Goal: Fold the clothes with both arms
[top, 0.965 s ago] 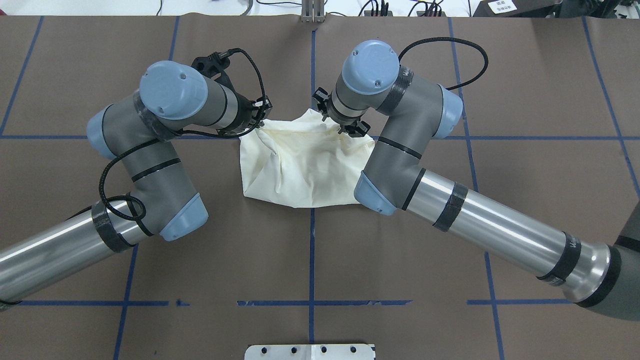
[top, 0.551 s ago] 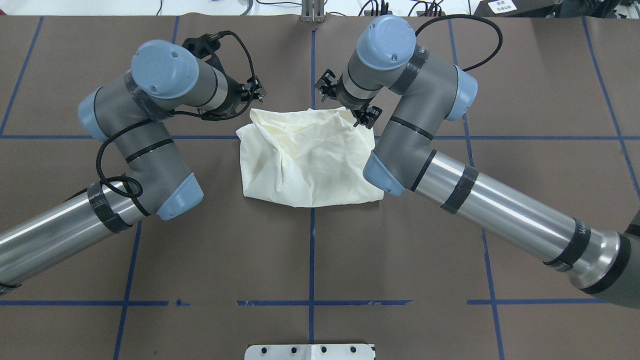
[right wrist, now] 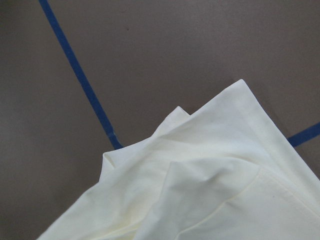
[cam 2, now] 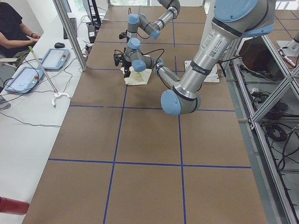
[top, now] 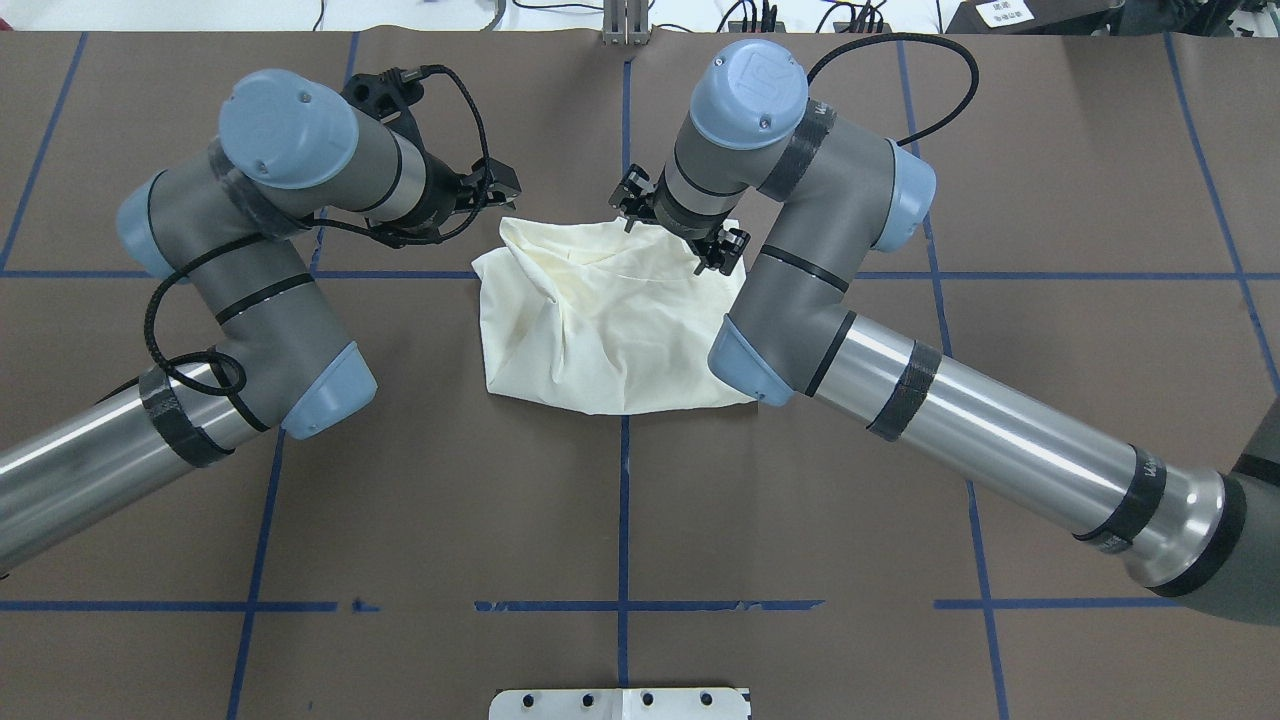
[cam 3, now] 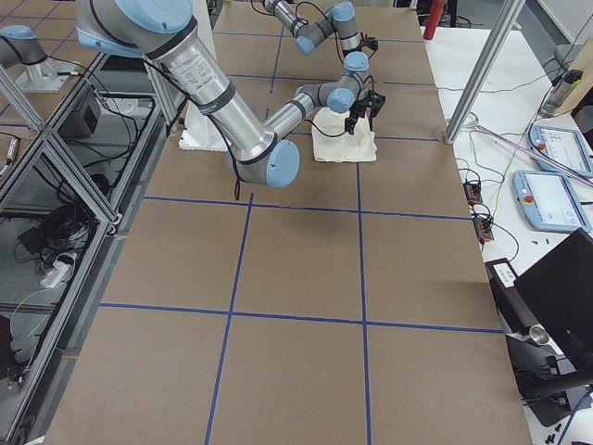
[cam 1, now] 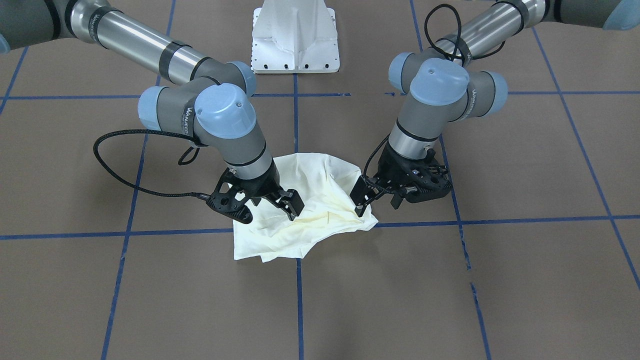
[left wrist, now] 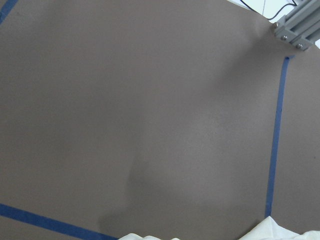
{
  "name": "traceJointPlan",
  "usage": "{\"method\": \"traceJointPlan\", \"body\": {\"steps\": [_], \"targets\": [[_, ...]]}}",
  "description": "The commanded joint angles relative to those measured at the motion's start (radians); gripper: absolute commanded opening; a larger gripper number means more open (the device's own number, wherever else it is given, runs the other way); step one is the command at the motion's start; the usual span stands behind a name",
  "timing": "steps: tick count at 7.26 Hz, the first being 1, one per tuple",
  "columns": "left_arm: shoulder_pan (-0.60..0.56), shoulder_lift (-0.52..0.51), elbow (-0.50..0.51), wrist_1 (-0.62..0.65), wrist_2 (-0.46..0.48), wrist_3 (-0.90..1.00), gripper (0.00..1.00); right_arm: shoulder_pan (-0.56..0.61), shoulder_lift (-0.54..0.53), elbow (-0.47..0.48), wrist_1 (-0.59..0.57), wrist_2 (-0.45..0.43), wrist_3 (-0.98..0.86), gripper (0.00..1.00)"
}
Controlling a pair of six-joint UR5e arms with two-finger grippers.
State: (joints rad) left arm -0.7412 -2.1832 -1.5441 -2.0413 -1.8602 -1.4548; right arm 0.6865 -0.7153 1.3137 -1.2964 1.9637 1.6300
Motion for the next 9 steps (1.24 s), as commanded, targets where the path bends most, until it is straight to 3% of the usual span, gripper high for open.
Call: {"method": "traceJointPlan", "body": {"steps": [1, 4, 7, 9], "targets": [[0.058, 0.02, -0.028, -0.124, -0.019, 0.007, 1.0, 0.03, 0.0, 0.015, -0.056, 0.02, -0.122, 1.0], [0.152, 0.061, -0.013, -0.25, -0.016, 0.049, 1.0, 0.16, -0.05, 0.08, -0.139, 0.145, -0.307, 1.0], [0.16, 0.051, 0.042, -0.308, -0.016, 0.08, 1.0, 0.208, -0.107, 0.121, -0.139, 0.167, -0.357, 1.0], [0.161, 0.027, 0.164, -0.452, -0.014, 0.08, 1.0, 0.211, -0.108, 0.119, -0.139, 0.167, -0.358, 1.0]]}}
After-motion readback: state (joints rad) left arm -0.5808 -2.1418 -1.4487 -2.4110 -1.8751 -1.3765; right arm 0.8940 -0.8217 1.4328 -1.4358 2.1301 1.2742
